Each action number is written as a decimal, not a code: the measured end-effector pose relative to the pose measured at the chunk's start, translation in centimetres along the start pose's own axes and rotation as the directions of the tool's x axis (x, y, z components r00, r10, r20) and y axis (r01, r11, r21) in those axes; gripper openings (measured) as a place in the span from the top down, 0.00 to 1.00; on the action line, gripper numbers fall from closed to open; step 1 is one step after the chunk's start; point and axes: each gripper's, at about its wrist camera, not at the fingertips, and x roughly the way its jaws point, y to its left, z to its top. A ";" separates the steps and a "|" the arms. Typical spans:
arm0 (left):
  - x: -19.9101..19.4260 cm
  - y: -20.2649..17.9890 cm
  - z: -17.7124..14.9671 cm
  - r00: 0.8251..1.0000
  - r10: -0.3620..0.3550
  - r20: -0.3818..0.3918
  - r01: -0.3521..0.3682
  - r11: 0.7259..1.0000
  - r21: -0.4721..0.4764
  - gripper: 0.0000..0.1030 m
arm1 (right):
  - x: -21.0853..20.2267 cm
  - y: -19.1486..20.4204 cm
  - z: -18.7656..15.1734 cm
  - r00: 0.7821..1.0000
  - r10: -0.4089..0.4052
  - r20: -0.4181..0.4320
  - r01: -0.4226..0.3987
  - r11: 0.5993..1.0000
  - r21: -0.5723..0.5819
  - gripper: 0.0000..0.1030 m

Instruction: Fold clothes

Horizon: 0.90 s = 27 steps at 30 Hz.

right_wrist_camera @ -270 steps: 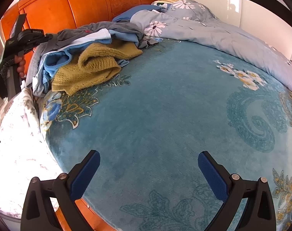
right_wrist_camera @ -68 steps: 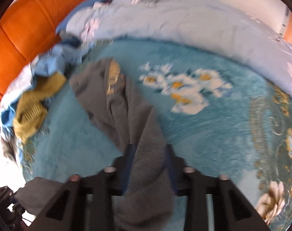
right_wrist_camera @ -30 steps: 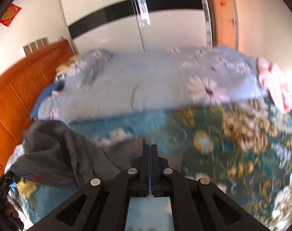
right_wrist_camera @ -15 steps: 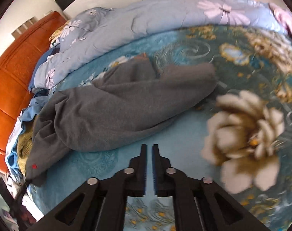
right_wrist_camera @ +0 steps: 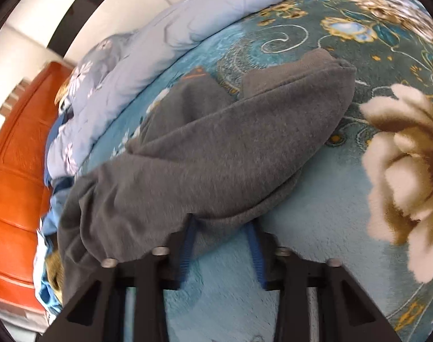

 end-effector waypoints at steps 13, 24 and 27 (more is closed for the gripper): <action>-2.6 -0.6 1.5 0.994 -0.006 0.107 0.007 1.000 -0.006 0.86 | -13.5 2.4 2.7 0.948 0.140 0.285 -0.117 0.988 -0.097 0.95; -5.8 2.5 0.5 0.991 -0.031 0.127 0.042 0.996 -0.081 0.86 | -23.0 6.2 7.0 0.898 0.108 0.426 -0.006 0.972 -0.235 0.96; -4.8 2.7 0.0 0.995 -0.028 0.096 0.039 0.993 -0.114 0.86 | -19.9 8.8 9.9 0.925 0.066 0.374 0.036 0.965 -0.260 0.96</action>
